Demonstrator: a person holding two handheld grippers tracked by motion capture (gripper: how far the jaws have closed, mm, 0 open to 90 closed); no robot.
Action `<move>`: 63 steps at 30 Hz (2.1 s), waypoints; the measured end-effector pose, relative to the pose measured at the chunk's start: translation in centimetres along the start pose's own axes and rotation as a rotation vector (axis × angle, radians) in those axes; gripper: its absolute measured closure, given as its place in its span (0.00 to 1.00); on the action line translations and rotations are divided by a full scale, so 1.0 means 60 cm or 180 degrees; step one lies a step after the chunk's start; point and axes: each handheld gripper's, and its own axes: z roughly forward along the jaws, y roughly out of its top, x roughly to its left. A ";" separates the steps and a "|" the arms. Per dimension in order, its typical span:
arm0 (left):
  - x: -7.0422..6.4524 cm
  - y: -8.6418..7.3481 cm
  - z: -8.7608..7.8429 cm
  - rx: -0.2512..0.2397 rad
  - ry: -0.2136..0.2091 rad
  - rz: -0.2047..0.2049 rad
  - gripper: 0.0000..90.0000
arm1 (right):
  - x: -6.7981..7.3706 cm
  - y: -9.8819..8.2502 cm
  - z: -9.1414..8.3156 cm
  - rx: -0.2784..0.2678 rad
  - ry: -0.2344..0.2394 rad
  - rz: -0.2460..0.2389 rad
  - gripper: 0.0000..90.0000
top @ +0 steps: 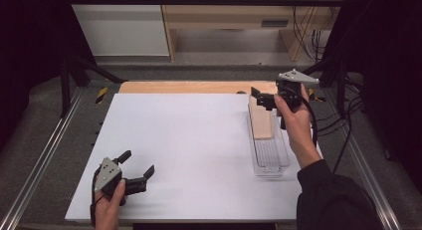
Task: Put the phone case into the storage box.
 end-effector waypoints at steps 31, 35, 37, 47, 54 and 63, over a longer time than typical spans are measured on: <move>0.002 0.001 -0.004 -0.0041 0.0006 -0.0004 0.02 | -0.008 0.005 -0.043 -0.0315 -0.0093 -0.0130 0.05; 0.003 0.001 -0.005 -0.0048 0.0018 -0.0012 0.02 | -0.012 0.003 -0.058 -0.0361 -0.0061 -0.0102 0.05; 0.003 0.001 -0.005 -0.0048 0.0020 -0.0014 0.02 | -0.013 0.002 -0.061 -0.0369 -0.0048 -0.0091 0.04; 0.004 0.002 -0.004 -0.0067 0.0005 -0.0033 0.02 | -0.009 0.000 -0.077 -0.0396 0.0007 -0.0050 0.04; 0.004 0.005 0.002 -0.0088 -0.0024 -0.0048 0.02 | -0.010 -0.004 -0.086 -0.0419 0.0007 -0.0029 0.04; 0.002 0.006 0.011 -0.0075 -0.0085 -0.0025 0.02 | -0.015 -0.019 -0.095 -0.0388 0.0009 -0.0060 0.03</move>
